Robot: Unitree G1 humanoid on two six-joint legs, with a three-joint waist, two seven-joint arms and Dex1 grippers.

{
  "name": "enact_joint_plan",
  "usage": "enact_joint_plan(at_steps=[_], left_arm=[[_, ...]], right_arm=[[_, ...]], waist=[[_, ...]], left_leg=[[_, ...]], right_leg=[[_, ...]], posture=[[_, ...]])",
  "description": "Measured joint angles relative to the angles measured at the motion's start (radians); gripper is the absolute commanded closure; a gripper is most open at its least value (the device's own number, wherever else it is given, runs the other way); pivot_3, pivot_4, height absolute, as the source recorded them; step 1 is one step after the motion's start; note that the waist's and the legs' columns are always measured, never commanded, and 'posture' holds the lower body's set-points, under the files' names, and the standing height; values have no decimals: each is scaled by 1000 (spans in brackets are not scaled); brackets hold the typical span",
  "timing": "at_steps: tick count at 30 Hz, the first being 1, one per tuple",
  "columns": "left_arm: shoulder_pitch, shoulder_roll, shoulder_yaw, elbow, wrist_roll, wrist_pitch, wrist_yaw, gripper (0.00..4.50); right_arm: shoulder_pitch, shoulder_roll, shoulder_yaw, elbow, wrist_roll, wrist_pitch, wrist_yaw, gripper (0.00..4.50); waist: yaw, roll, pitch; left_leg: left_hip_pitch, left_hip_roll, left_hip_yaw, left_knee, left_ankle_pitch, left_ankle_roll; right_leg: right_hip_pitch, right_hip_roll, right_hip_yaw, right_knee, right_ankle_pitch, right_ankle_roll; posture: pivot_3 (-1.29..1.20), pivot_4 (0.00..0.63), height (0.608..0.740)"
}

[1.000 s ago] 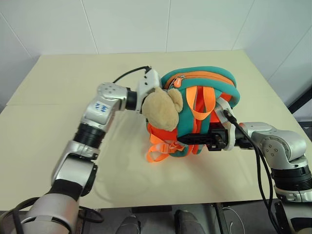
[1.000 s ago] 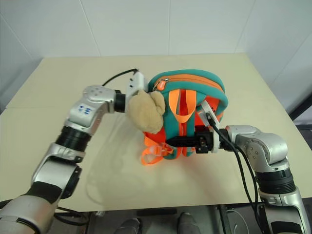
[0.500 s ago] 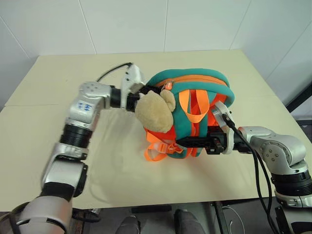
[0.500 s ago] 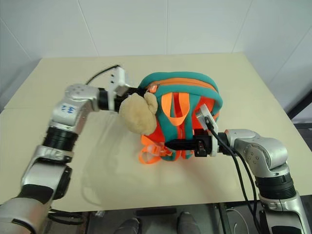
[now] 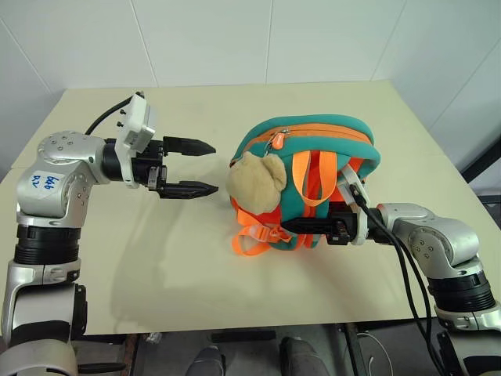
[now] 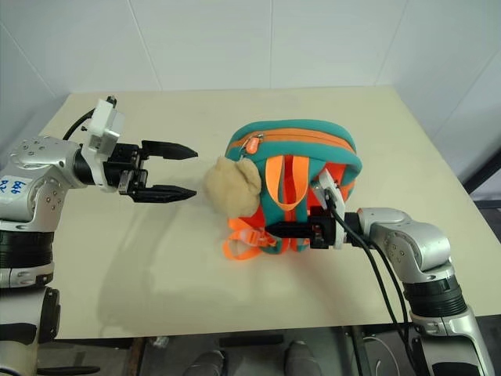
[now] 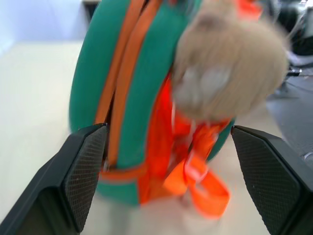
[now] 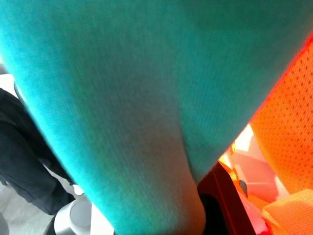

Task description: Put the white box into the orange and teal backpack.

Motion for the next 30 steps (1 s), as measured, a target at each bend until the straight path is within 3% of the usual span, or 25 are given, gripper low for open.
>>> enact_joint_plan(at_steps=[3,7,14,19,25,30], left_arm=[[35,-84,-4,-109,-48,49,79,191],[56,-123,-25,-180,-96,92,119,191],[55,-177,-93,-183,-48,39,169,191],[35,-185,-93,-176,-56,36,176,1653],[-31,-18,-54,-59,-39,-4,86,3105],[-109,135,-52,135,52,-98,-6,3105]], right_arm=[[-5,12,3,16,-8,-4,2,4500],[-6,20,3,24,-12,-6,2,4500],[-7,31,3,28,-25,-19,-1,4500],[-7,36,3,28,-25,-25,-12,4500],[-1,37,0,26,-24,-26,-15,4500],[4,38,0,24,-24,-27,-22,4500]], waist=[[1,0,0],[-1,0,0],[2,0,0],[0,0,0],[0,0,0],[-3,0,0]], left_leg=[[0,0,0,1,0,0],[1,0,0,3,0,0],[1,0,0,3,0,1],[1,0,0,3,0,1],[1,0,0,3,0,1],[2,1,0,1,0,1]], right_leg=[[0,0,0,-1,0,0],[0,1,0,0,0,0],[0,1,0,1,2,-2],[0,1,0,0,2,-2],[0,1,0,0,2,-2],[-1,2,0,0,2,-2]], posture=[[0,150,740],[0,150,740],[0,150,740],[0,150,740],[0,150,740],[0,150,740]])
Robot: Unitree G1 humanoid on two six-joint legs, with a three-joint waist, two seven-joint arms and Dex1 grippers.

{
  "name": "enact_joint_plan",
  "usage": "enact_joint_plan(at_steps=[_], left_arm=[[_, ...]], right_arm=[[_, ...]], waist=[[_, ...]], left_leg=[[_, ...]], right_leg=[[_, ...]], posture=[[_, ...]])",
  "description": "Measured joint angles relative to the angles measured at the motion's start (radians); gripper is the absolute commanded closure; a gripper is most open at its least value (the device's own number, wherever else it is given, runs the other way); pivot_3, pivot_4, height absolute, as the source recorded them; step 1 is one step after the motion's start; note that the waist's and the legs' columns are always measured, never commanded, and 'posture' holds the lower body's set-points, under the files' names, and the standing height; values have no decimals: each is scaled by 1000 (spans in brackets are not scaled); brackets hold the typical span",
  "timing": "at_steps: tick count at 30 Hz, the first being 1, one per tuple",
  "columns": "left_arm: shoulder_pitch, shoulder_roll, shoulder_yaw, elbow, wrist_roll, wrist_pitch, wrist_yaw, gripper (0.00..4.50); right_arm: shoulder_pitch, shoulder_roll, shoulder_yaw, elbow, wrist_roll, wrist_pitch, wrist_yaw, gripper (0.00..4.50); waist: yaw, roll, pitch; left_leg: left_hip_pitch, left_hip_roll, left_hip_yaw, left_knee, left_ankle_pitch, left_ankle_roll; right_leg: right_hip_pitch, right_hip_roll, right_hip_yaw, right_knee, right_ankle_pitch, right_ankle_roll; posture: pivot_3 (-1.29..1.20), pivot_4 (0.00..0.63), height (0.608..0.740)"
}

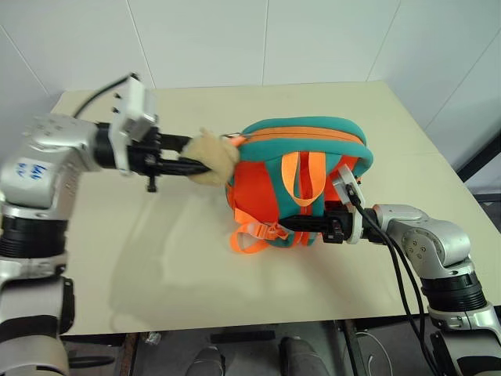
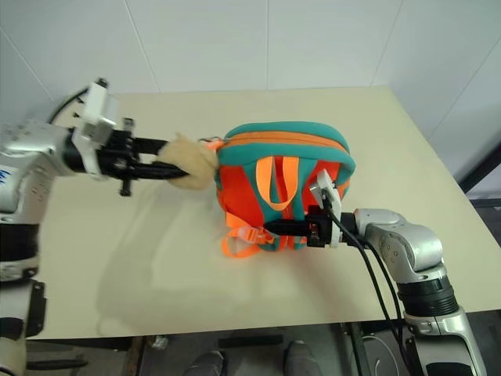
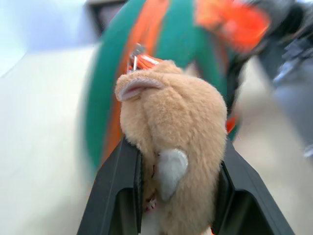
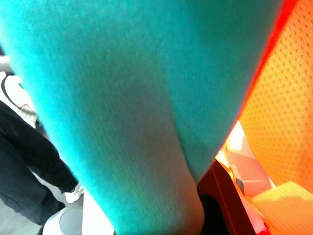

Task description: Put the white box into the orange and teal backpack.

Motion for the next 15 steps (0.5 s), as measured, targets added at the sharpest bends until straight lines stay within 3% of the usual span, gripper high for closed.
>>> enact_joint_plan(at_steps=[9,15], left_arm=[[22,17,-83,277,171,-242,-86,3105],[35,-132,-152,490,254,-381,-77,3105]], right_arm=[[18,18,0,-31,4,-2,-31,4500],[28,18,-2,-33,4,2,-34,4500]], waist=[[-5,0,0],[4,0,0]], left_leg=[[0,0,0,0,0,0],[0,0,0,3,1,1]], right_leg=[[0,0,0,1,0,0],[0,0,0,3,1,-1]], posture=[[0,150,740],[0,150,740]])
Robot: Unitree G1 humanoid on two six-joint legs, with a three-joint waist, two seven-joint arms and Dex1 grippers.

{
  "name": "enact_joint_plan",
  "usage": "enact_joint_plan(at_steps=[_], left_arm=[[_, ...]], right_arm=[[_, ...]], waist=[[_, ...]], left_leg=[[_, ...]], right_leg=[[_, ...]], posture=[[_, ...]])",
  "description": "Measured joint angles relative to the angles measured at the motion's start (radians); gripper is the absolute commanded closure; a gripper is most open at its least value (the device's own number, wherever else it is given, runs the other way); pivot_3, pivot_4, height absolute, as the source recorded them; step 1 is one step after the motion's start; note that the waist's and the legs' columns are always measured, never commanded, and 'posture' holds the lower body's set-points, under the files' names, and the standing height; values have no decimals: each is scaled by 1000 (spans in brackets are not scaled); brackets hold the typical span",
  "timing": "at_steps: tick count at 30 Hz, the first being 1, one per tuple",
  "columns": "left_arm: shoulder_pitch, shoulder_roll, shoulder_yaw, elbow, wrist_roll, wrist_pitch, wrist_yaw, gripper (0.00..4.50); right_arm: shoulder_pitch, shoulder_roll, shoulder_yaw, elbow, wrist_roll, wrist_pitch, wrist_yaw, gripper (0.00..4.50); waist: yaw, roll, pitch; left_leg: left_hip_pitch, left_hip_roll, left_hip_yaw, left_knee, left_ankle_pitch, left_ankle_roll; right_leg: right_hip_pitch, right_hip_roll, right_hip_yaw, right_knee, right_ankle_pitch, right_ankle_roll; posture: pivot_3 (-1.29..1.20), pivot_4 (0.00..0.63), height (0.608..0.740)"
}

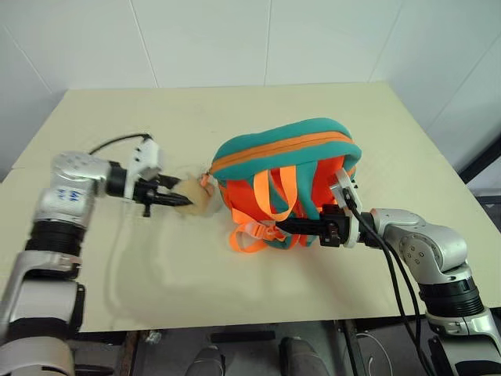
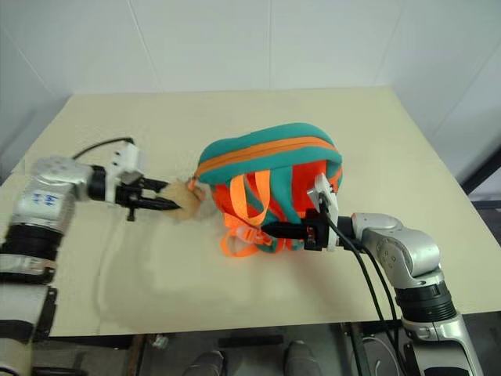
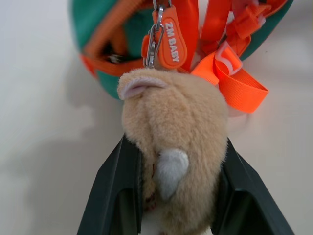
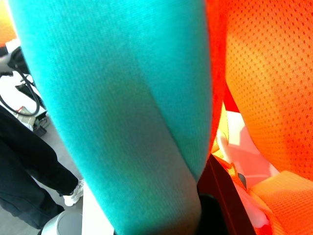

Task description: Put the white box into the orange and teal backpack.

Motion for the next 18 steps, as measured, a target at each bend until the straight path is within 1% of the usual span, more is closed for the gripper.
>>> enact_joint_plan(at_steps=[4,5,7,10,12,15,18], left_arm=[[-106,-132,5,167,42,-68,95,3105],[-114,-156,7,185,47,-83,116,3105],[-118,-175,14,216,58,-109,138,3105],[-128,-187,29,223,60,-109,126,3105],[-139,-181,34,214,55,-89,86,3105],[-190,-148,55,200,36,-35,29,3105],[-257,-123,99,188,11,-4,14,3105]], right_arm=[[-8,1,-1,5,0,1,0,4500],[-9,2,-1,4,1,1,0,4500],[-7,2,-1,3,1,1,-2,4500],[0,2,-5,-1,2,3,-8,4500],[6,2,-10,-6,4,4,-14,4500],[14,3,-15,-6,4,4,-25,4500],[14,4,-18,-8,12,3,-34,4500]], waist=[[5,0,0],[3,0,0],[1,0,0],[1,0,0],[1,0,0],[0,-1,0],[0,-1,0]], left_leg=[[0,-1,0,1,1,1],[0,-1,0,1,1,1],[0,-1,0,1,1,1],[0,-1,0,1,1,1],[0,-1,0,1,1,1],[-1,-1,-1,1,1,1],[-1,-1,-1,1,1,1]], right_leg=[[1,-1,0,0,1,1],[1,-1,0,0,1,1],[1,-1,0,0,1,1],[1,-1,0,0,1,1],[1,-1,0,0,1,1],[1,-1,-1,0,1,1],[1,-1,-1,0,1,1]], posture=[[0,150,740],[0,150,740],[0,150,740],[0,150,740],[0,150,740],[0,150,740],[0,150,740]])
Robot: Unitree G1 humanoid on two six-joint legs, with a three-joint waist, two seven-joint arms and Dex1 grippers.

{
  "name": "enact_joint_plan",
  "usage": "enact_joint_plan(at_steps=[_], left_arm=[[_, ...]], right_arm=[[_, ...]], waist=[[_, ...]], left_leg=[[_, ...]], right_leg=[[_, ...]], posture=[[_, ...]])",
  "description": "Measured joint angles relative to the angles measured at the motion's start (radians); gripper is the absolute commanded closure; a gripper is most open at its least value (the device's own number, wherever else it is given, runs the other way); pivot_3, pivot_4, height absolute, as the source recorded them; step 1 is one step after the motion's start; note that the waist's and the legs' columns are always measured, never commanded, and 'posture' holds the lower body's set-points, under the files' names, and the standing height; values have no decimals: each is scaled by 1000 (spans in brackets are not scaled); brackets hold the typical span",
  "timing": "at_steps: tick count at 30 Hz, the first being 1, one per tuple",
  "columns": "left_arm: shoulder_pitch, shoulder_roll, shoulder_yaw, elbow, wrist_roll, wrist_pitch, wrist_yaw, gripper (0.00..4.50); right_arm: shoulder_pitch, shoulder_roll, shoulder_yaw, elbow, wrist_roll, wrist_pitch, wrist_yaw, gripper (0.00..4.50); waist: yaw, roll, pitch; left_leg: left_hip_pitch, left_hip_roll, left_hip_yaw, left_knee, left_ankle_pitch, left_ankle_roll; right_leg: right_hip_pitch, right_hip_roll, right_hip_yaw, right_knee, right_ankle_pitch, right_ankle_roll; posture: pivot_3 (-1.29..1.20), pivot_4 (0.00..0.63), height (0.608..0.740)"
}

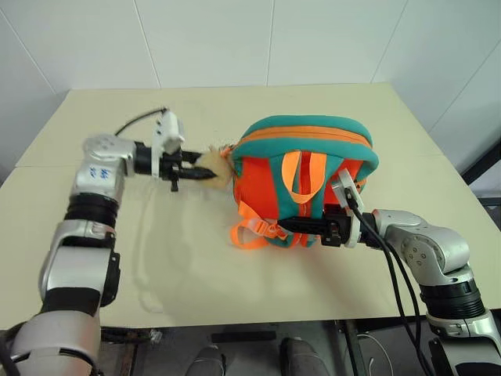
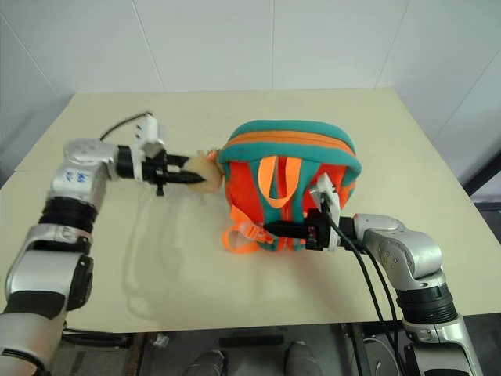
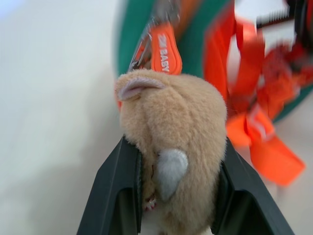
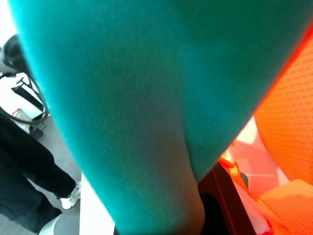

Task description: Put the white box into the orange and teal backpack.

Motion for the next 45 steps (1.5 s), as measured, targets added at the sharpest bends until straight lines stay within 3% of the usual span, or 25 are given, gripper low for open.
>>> enact_joint_plan(at_steps=[6,11,21,30,37,39,42,45], left_arm=[[-62,14,29,91,20,-11,63,3105],[-41,11,-36,214,151,-180,161,3105],[-25,-115,-109,361,293,-325,321,3105],[4,-194,-92,367,295,-343,343,3105],[108,-201,-57,241,248,-338,292,3105],[136,-198,-34,201,226,-315,296,2577],[185,-181,-12,117,202,-276,310,1791],[312,-118,32,-151,122,-165,280,839]], right_arm=[[6,9,-1,-11,9,-2,-12,4500],[15,14,-2,-23,13,-3,-28,4500],[40,15,-20,-45,31,-3,-53,4500],[49,15,-23,-57,35,-2,-69,4500],[51,23,-24,-58,42,-3,-82,4500],[49,32,-24,-57,42,-3,-99,4500],[41,44,-36,-54,45,3,-140,3574],[35,30,-77,-89,75,17,-148,2573]], waist=[[-4,0,0],[-3,0,0],[-1,0,0],[12,0,0],[22,0,0],[23,0,0],[20,0,0],[6,0,0]], left_leg=[[0,0,0,0,0,0],[1,0,0,0,0,0],[1,0,0,0,0,0],[1,-2,0,1,1,0],[1,-3,0,1,1,1],[1,-2,0,1,1,1],[1,-2,0,1,1,1],[0,-2,-1,-1,1,0]], right_leg=[[0,0,0,0,0,0],[0,0,0,1,0,0],[0,0,0,1,0,0],[0,-1,0,1,1,0],[0,-2,0,0,1,1],[0,-2,0,1,1,0],[0,-2,0,1,1,0],[-1,-2,1,1,1,0]], posture=[[0,150,740],[0,150,740],[0,150,740],[0,150,740],[0,150,740],[0,150,740],[0,150,740],[0,150,740]])
